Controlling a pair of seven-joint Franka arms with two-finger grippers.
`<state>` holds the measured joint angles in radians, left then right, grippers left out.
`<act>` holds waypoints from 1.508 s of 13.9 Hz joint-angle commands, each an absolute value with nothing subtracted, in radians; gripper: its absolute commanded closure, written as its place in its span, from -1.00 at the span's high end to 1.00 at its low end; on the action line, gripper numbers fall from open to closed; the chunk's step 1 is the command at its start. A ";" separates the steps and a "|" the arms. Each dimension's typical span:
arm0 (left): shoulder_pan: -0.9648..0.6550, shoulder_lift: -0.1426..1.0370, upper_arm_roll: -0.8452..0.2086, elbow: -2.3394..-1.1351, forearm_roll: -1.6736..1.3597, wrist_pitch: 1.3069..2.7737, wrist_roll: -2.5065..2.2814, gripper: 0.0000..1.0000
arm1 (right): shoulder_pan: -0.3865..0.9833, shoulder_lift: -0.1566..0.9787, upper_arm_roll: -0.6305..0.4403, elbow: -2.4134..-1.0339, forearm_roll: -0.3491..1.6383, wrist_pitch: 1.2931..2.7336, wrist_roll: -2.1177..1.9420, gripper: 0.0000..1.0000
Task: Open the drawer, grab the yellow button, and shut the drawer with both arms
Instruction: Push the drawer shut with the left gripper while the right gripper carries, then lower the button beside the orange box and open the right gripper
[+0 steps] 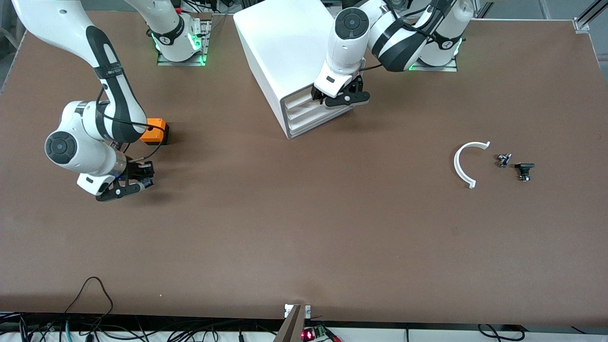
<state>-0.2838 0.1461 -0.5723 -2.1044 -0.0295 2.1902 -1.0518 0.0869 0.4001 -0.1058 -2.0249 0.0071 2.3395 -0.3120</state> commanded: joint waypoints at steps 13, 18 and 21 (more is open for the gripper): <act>-0.064 -0.049 -0.154 -1.843 -0.038 1.903 -0.386 1.00 | 0.095 0.284 -0.120 -2.229 0.014 2.561 -0.231 1.00; -0.064 -0.081 -0.015 -1.704 -0.028 1.709 -0.166 1.00 | 0.095 0.224 -0.078 -2.007 0.017 2.234 -0.111 1.00; -0.060 -0.083 -0.003 -1.698 -0.028 1.677 -0.164 1.00 | 0.097 0.192 -0.060 -1.858 0.050 2.024 0.016 1.00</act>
